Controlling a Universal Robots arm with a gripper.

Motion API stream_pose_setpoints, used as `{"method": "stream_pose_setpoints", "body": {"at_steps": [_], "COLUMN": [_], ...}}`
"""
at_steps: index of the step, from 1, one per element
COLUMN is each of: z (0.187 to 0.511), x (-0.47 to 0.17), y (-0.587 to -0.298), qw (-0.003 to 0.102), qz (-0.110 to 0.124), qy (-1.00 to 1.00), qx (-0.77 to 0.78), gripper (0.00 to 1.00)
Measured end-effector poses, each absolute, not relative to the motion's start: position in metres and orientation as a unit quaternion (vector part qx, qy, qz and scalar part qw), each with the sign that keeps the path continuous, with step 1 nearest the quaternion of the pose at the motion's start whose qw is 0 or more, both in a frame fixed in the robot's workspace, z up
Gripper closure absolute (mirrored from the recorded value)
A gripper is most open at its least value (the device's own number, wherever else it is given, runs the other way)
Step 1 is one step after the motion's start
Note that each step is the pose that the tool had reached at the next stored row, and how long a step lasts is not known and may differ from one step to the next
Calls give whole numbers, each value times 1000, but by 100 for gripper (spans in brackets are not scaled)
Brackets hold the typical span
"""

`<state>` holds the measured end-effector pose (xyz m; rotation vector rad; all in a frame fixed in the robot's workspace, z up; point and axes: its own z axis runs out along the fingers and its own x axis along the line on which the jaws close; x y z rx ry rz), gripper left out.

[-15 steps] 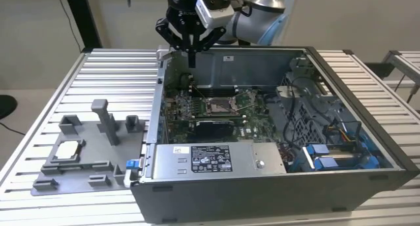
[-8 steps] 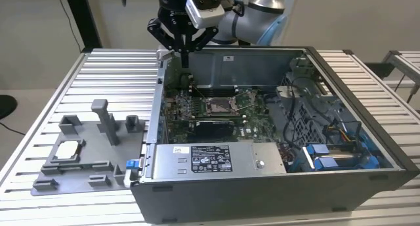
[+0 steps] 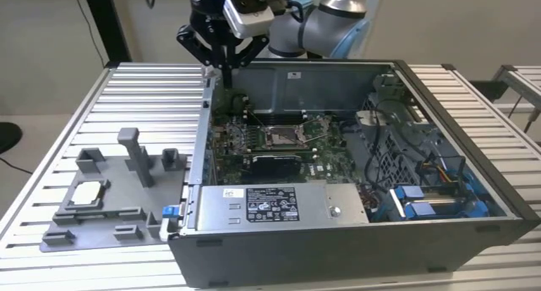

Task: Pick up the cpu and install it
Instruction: 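Reach for the cpu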

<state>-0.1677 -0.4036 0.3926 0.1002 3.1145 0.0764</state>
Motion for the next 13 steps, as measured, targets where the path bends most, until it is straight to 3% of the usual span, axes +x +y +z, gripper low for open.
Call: {"method": "stream_pose_setpoints", "body": {"at_steps": [13], "z": [393], "x": [-198], "y": [-413], "qw": [14], "qz": [25], "qy": [999], "qx": [25], "gripper": [100]}}
